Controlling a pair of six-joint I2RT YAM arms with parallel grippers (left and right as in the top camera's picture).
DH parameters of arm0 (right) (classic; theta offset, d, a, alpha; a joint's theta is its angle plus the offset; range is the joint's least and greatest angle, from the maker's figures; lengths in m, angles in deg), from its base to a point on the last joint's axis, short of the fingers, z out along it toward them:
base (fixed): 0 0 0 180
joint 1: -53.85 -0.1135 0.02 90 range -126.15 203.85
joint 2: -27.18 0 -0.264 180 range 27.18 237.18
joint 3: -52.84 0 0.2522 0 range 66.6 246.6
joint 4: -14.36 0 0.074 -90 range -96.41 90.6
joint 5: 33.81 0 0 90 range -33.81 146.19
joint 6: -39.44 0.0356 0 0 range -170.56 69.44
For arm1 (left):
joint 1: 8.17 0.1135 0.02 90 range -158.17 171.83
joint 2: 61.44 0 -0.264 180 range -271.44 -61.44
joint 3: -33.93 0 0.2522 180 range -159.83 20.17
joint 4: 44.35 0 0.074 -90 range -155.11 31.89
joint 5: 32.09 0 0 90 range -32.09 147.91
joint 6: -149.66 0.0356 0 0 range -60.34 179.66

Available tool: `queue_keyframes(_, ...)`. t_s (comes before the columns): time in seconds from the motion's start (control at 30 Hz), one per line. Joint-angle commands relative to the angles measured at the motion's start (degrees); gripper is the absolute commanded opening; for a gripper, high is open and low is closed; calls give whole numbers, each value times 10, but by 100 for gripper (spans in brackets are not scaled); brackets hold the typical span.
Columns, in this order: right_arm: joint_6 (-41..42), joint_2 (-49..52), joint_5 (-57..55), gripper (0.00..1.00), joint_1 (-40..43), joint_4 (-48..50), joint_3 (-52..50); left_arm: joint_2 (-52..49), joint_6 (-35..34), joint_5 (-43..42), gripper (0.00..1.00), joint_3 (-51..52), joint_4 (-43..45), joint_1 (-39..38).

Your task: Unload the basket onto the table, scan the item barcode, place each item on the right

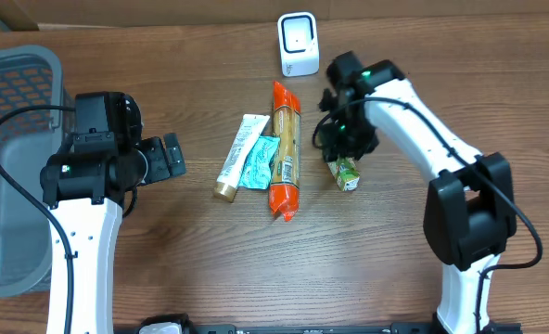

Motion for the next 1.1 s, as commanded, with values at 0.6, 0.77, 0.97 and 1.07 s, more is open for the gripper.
queue_keyframes(0.6,94,-11,-203,42,-1,108,-151,4,11,-2,99,2,0,1)
queue_keyframes(0.77,78,-11,-234,42,56,167,-151,4,11,-2,100,2,0,1)
queue_keyframes(0.97,55,-15,-201,42,120,211,-149,4,11,-3,99,2,0,1)
queue_keyframes(1.07,55,-16,-131,42,142,217,-141,4,11,-2,100,2,0,1)
